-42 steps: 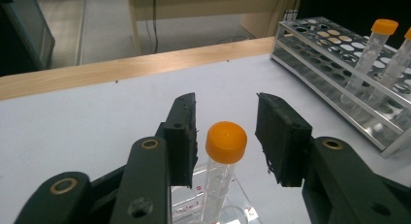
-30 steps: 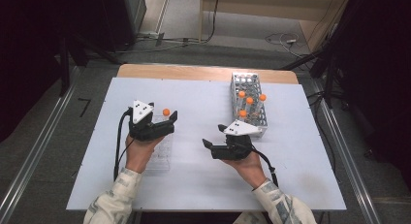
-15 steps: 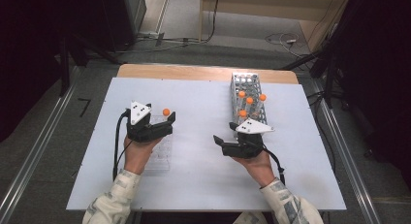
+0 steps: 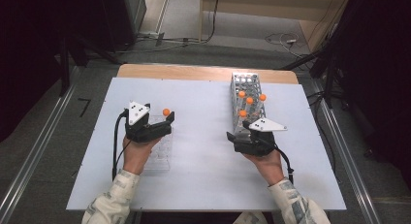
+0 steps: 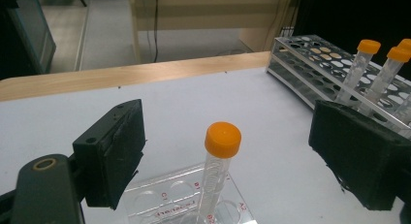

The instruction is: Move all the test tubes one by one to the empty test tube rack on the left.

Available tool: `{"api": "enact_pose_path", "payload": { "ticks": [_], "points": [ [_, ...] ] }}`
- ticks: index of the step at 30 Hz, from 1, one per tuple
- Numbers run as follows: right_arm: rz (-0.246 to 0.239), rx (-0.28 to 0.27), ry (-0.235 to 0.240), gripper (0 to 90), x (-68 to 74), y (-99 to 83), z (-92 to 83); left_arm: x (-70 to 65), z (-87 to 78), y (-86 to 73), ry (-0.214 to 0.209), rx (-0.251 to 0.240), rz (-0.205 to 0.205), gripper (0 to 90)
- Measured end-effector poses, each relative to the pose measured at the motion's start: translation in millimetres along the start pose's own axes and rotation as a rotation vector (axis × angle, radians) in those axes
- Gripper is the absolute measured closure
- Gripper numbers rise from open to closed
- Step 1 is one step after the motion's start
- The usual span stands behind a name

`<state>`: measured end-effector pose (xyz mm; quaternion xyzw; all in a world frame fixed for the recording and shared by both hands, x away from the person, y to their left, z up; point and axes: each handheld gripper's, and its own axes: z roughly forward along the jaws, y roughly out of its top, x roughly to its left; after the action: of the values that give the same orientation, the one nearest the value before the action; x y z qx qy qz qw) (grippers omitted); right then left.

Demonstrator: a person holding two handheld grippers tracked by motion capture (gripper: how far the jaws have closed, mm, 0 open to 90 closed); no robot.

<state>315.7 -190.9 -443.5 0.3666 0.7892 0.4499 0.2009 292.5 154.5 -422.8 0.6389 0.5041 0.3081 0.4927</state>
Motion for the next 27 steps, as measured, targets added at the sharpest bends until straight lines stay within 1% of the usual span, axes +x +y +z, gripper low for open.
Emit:
{"api": "enact_pose_path", "payload": {
  "ticks": [4, 5, 9, 10, 13, 14, 15, 19, 27],
  "points": [
    [0.009, 0.001, -0.016, 24.3, -3.7, -0.6, 0.1, 1.0, -0.9, 0.3, 0.003, -0.004, -0.004, 14.0],
    [0.020, 0.001, -0.030, 24.4, -7.0, -1.2, 0.3, 1.1, -1.0, 0.3, 0.002, -0.005, -0.004, 13.9],
    [0.033, -0.009, -0.069, 26.1, -14.9, -2.1, 2.7, 0.3, -0.9, 0.0, -0.001, -0.001, 0.001, 13.9],
    [0.043, -0.008, -0.074, 26.9, -16.6, -2.5, 3.8, 0.3, -0.9, 0.0, -0.001, -0.001, 0.001, 13.9],
    [0.041, -0.009, -0.099, 29.4, -20.6, -3.6, 8.0, -0.1, -1.4, -0.1, -0.001, -0.002, 0.003, 13.9],
    [0.041, -0.009, -0.099, 29.4, -20.6, -3.6, 8.0, 0.0, -1.6, 0.1, 0.002, -0.003, 0.001, 13.9],
    [0.052, -0.012, -0.099, 31.7, -23.0, -4.1, 10.8, 0.3, -2.0, 0.3, 0.003, -0.004, 0.000, 14.0],
    [0.056, -0.030, -0.101, 38.0, -25.9, -4.8, 15.4, 0.1, -1.8, -0.1, 0.003, -0.003, -0.001, 14.0],
    [0.053, -0.039, -0.102, 48.9, -28.8, -6.0, 21.2, -0.8, -0.7, -0.7, -0.002, 0.002, 0.000, 14.0]
  ]
}}
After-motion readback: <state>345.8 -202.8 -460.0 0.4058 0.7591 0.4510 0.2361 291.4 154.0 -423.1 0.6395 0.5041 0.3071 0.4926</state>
